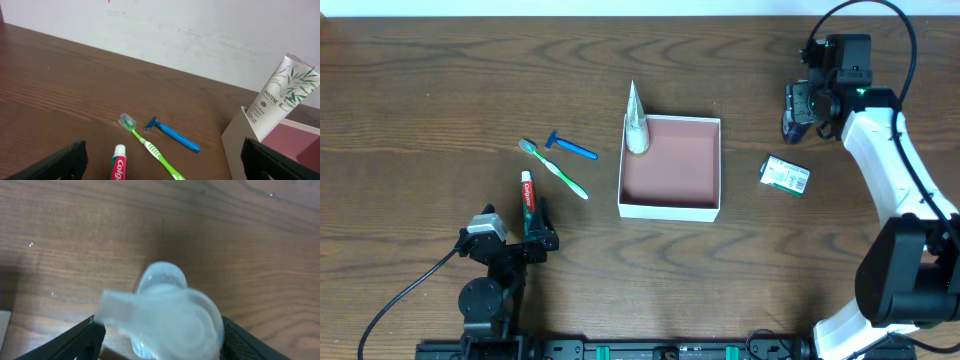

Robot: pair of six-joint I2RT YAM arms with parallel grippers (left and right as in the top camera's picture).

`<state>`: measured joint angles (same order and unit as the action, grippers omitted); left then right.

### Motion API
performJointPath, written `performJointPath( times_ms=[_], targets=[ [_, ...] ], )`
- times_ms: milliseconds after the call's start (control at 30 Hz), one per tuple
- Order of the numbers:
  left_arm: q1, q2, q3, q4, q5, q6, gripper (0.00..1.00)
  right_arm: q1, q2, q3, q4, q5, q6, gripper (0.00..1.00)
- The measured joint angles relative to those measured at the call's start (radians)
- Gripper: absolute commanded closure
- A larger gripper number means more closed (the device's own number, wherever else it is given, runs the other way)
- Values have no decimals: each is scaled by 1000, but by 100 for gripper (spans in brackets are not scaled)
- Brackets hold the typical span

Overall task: Pack container
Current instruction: 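Move the right gripper to the blue soap pump bottle and grasp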

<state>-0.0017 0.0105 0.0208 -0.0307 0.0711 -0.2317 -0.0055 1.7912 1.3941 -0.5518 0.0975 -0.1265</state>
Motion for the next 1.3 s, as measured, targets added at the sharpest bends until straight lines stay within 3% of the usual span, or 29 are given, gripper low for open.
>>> performJointPath(
  times_ms=[367,1000,1300],
  targets=[
    [0,0,0,0,0,0,2,-3,33,0,71,-17,-14,41],
    [0,0,0,0,0,0,2,-9,51,0,108,-26,-16,79],
    [0,0,0,0,0,0,2,-9,51,0,111,-34,-6,81]
  ],
)
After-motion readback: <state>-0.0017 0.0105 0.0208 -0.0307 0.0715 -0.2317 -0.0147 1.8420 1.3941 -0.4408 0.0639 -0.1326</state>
